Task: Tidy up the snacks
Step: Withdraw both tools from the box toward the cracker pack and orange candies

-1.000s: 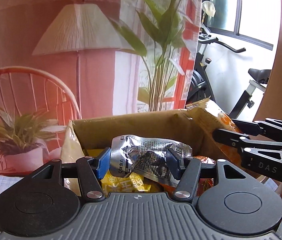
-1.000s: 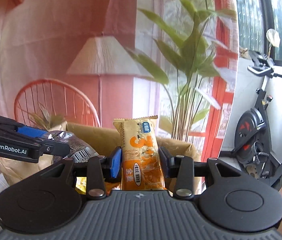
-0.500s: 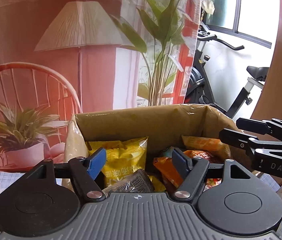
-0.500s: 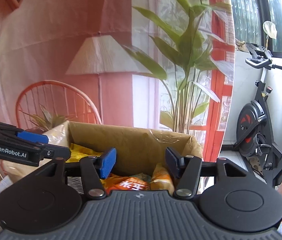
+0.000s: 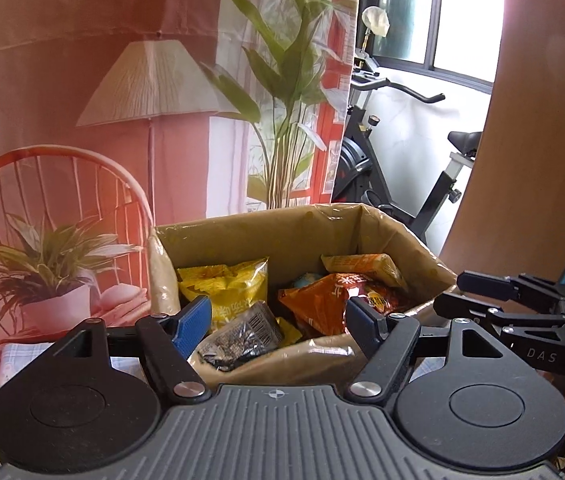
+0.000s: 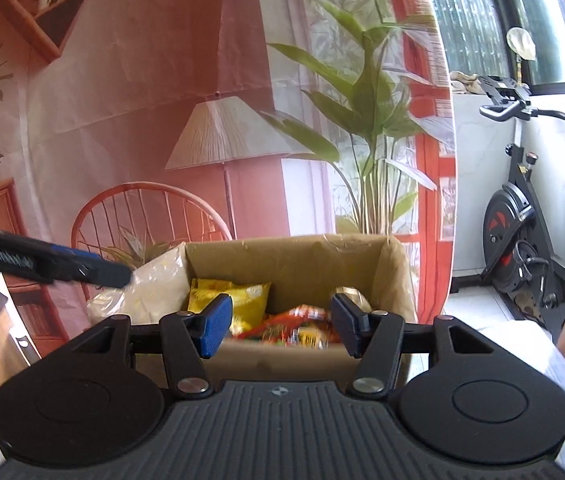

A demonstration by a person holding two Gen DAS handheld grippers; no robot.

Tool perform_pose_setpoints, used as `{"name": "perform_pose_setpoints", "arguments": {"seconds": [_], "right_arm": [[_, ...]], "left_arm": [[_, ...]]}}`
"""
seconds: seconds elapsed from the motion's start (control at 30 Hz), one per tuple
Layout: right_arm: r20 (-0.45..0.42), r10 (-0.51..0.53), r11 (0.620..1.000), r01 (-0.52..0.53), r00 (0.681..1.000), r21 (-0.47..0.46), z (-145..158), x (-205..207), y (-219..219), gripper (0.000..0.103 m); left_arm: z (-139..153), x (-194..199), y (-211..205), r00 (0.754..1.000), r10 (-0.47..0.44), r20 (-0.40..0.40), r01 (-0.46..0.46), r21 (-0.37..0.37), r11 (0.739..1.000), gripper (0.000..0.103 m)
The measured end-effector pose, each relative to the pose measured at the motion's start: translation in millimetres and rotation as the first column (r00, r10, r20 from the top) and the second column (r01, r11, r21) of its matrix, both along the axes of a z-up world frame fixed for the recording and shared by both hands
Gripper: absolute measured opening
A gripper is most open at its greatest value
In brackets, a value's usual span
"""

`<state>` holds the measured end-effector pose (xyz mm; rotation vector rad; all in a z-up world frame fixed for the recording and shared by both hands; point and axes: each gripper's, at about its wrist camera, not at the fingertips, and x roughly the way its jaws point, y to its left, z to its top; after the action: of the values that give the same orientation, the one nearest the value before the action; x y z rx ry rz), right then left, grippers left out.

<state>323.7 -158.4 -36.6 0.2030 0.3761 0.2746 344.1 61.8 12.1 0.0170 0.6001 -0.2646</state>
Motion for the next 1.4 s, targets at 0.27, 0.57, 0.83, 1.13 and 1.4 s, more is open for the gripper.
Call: {"name": "perform_pose_setpoints", "arguments": {"seconds": [0.27,0.57,0.83,1.13,1.4], "right_arm": [[-0.063,-0.015,1.0,0.016,0.998,0.009,-23.3,-46.0,-1.7,0.058],[-0.176,-0.018,0.999,0.01,0.984,-0.043,-72.2,-80.1,5.5,0.058],[-0.262,-0.006,0.997,-0.013,0.965,-0.07,-110.2,-89.6,10.4,0.058],[-0.357,0.019,0.995,-0.053,0.934,-0.085,-141.9,-79.4,12.1,0.058],[-0.434,0.021,0.99,-0.078,0.901,-0.114,-172.4,-64.2,21.0,0.058]], "left_arm": [[-18.7,-40.9,18.6,0.999,0.011,-0.035,-0.011,0.0,1.0,0.077],[-68.0,-70.0,27.6,0.995,0.036,-0.096,-0.043,-0.074,0.996,0.078],[-114.7,-77.8,21.3,0.981,0.06,-0.183,-0.073,-0.065,0.995,0.078],[-142.0,-73.9,13.6,0.967,0.097,-0.237,-0.114,-0.062,0.991,0.078],[-161.7,-72.7,10.6,0.945,0.129,-0.299,-0.152,-0.055,0.987,0.078]]}}
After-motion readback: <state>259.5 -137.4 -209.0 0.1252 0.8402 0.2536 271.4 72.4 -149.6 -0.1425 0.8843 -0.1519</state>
